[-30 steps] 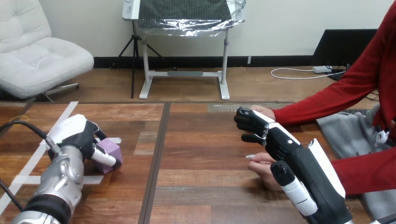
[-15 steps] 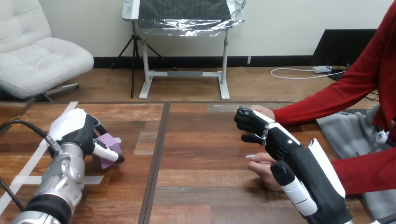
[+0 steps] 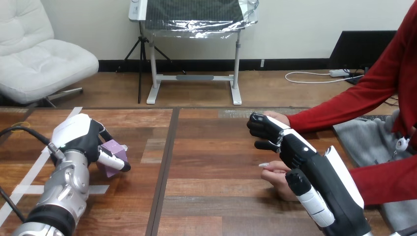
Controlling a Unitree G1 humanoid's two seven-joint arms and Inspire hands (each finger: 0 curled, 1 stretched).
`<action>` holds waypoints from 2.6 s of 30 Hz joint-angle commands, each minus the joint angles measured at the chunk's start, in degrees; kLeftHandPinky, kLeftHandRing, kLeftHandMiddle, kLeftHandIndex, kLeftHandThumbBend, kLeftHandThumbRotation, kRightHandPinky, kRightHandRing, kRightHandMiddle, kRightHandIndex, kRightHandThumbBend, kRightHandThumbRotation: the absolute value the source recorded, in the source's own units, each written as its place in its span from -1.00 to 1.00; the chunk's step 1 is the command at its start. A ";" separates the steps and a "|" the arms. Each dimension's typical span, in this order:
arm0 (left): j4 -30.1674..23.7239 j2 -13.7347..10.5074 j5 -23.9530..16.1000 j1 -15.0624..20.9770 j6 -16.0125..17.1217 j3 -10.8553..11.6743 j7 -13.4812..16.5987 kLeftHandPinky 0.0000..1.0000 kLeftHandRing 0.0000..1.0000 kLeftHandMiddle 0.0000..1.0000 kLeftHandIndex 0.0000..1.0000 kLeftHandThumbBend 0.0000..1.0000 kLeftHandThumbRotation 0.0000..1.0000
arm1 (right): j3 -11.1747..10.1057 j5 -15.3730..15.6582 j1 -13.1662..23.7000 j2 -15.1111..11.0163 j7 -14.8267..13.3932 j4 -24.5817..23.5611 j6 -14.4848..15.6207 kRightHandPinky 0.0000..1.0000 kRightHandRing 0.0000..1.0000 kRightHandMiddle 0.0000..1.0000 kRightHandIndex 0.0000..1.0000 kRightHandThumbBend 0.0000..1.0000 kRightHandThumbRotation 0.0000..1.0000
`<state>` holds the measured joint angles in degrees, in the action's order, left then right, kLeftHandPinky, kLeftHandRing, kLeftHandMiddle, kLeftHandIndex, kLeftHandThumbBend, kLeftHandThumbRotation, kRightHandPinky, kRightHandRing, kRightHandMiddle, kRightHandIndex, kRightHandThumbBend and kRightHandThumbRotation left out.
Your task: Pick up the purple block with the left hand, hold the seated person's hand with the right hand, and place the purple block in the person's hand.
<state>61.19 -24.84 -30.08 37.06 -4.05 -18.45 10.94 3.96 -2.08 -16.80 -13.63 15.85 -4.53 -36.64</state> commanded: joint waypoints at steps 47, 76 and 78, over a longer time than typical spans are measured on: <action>-45.43 1.53 8.62 -15.10 -0.80 12.41 -0.87 -0.59 -0.47 -0.32 -0.14 0.51 -1.00 | -9.23 11.26 23.03 -12.88 -4.15 19.43 -2.00 0.49 0.64 0.72 0.73 0.69 0.74; -65.91 2.02 10.19 -24.99 -3.55 14.06 -3.32 -0.62 -0.51 -0.35 -0.17 0.57 -1.00 | -6.21 20.80 37.41 -25.42 -2.08 38.41 -0.51 0.39 0.71 0.76 0.77 0.94 0.11; -66.91 2.09 10.33 -25.28 -4.23 14.18 -3.65 -0.63 -0.52 -0.35 -0.17 0.57 -1.00 | -5.88 21.27 38.42 -26.18 -1.67 39.68 -0.58 0.39 0.71 0.76 0.77 0.96 0.09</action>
<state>11.49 -23.27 -20.50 8.46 -6.58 -10.05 7.77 -2.20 17.06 6.41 -33.42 14.07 27.96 -36.35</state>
